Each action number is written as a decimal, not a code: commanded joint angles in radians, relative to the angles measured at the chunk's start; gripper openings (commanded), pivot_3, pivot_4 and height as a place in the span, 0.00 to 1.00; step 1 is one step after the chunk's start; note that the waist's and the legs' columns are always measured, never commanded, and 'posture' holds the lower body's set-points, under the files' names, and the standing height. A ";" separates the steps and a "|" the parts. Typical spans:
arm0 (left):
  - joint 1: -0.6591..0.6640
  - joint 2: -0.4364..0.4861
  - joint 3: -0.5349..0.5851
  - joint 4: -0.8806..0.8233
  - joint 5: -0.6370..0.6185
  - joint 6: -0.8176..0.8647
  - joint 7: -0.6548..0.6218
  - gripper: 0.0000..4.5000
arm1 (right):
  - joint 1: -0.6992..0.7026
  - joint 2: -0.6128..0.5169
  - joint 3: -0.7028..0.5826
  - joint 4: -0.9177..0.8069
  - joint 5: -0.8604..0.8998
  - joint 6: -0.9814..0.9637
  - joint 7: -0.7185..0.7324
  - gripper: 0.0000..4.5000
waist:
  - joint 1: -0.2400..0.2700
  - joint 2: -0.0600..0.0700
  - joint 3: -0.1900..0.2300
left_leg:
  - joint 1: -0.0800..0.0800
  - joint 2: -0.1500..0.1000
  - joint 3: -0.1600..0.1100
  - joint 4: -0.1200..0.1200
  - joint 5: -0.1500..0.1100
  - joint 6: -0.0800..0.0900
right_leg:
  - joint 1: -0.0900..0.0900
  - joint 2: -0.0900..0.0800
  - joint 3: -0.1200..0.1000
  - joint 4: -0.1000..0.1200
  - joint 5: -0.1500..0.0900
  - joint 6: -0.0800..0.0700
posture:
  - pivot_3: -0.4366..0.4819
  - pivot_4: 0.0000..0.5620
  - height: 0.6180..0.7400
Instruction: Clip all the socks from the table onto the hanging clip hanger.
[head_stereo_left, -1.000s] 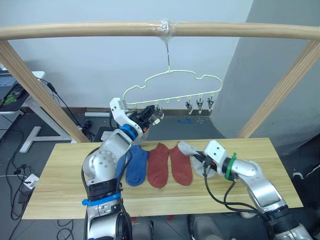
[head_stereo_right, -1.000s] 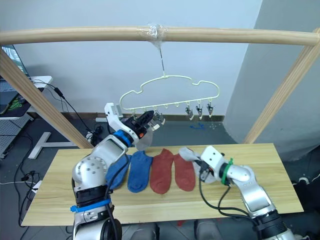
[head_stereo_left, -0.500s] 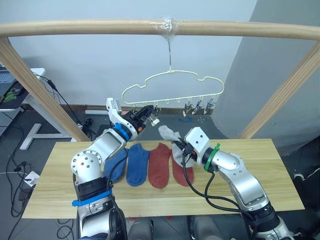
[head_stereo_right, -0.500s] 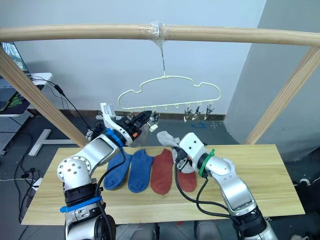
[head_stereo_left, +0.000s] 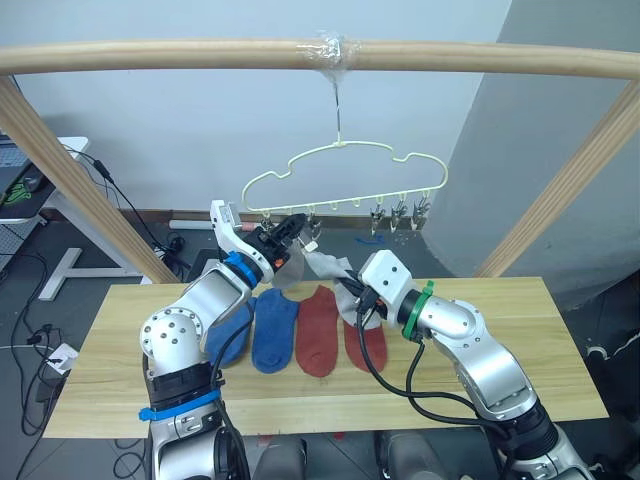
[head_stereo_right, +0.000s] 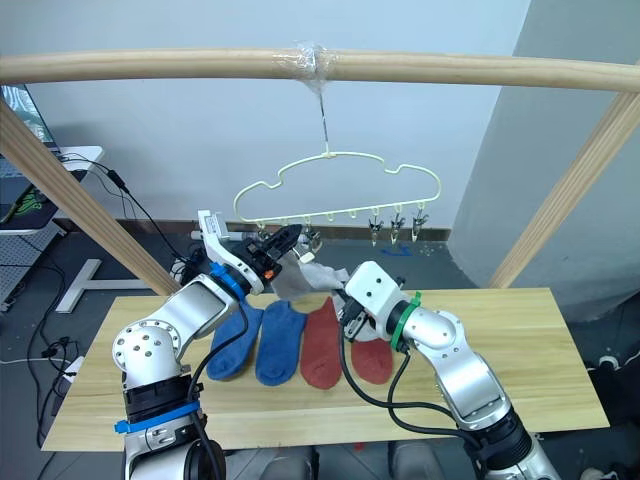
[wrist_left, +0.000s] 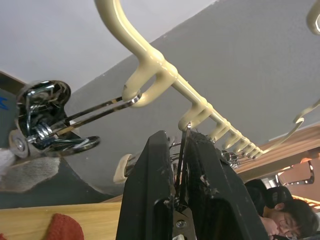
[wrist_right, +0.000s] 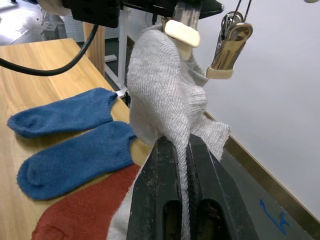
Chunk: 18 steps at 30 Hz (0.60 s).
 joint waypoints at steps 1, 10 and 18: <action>0.006 0.017 -0.006 -0.008 -0.017 -0.008 0.011 0.03 | -0.011 0.001 -0.002 -0.058 0.003 -0.007 -0.009 0.00 | 0.000 0.000 0.000 | 0.000 0.000 0.000 0.000 0.000 0.000 | 0.000 0.000 0.000 0.000 0.000 0.000 | 0.55 0.33 1.00; 0.008 0.043 -0.022 -0.005 -0.031 -0.017 0.016 0.03 | 0.019 -0.029 -0.014 -0.087 -0.006 -0.033 -0.022 0.00 | 0.000 0.000 0.000 | 0.000 0.000 0.000 0.000 -0.001 0.001 | 0.000 0.000 0.000 0.000 0.000 0.000 | 0.55 0.34 1.00; 0.009 0.033 -0.034 -0.009 -0.046 -0.026 0.026 0.03 | 0.014 -0.020 0.000 -0.078 -0.031 -0.083 -0.048 0.00 | 0.000 0.000 0.000 | 0.000 0.000 0.000 0.000 -0.001 0.001 | 0.000 0.000 0.000 0.000 0.000 0.000 | 0.55 0.34 1.00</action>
